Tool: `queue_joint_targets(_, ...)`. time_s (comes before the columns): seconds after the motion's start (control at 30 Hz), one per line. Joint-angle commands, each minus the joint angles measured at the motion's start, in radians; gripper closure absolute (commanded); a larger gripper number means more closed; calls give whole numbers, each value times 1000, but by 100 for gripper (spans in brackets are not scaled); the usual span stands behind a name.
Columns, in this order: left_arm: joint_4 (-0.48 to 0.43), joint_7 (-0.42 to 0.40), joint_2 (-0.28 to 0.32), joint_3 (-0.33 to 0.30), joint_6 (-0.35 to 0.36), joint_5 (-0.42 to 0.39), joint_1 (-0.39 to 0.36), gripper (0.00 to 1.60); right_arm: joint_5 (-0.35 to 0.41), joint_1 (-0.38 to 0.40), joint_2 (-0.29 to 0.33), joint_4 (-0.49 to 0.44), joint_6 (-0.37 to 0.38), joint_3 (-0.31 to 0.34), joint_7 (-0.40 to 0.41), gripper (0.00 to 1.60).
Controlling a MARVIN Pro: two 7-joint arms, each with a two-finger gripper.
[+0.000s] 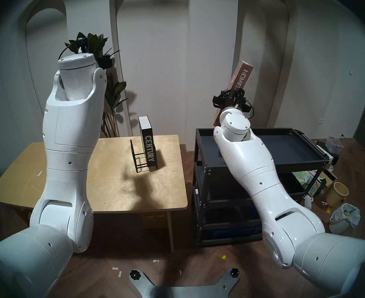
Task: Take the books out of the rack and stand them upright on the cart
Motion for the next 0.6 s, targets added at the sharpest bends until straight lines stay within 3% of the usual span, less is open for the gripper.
queue_joint_targets(0.0,40,-83,46,-45,11,-55,38,0,9,100,123,65,90,33,114,160)
queue_joint_targets(0.3,76,-202,85,-59,35,-121,88,0,33,140,227,199,184,21,284,160)
queue_joint_targets(0.57,79,-277,111,-57,31,-148,140,0,50,129,318,252,117,-4,442,160)
